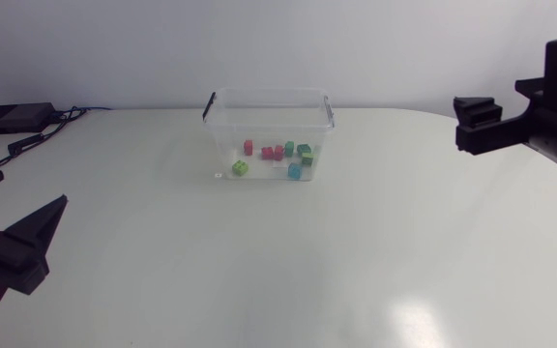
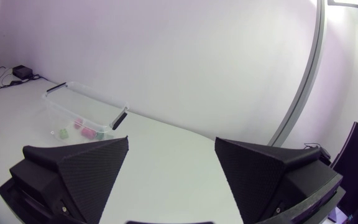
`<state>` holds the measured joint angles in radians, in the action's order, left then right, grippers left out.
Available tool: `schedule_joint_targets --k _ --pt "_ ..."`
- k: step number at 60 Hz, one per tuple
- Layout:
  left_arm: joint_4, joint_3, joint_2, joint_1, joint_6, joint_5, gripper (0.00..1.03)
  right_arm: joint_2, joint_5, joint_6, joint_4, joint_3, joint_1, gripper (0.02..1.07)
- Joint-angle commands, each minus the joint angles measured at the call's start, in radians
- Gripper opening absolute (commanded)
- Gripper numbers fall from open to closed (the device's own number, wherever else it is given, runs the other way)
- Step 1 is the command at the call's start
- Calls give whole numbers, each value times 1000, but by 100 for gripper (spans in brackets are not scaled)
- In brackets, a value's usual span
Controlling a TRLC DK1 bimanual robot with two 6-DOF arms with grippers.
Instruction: Place the duplo bricks in the container
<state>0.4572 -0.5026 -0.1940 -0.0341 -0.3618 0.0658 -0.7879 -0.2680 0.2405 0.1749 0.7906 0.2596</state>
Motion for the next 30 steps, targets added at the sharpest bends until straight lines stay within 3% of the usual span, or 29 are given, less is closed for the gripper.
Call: schedule_joint_targets --k 1,10,30 --pt "-9 24 28 -12 20 -1 99 53 -16 29 -18 -48 -19 102" --pt "18 36 62 -52 30 2 99 141 -30 34 25 -87 -29 102" --pt "24 64 137 -27 32 0 99 311 -46 100 12 -183 -99 102"
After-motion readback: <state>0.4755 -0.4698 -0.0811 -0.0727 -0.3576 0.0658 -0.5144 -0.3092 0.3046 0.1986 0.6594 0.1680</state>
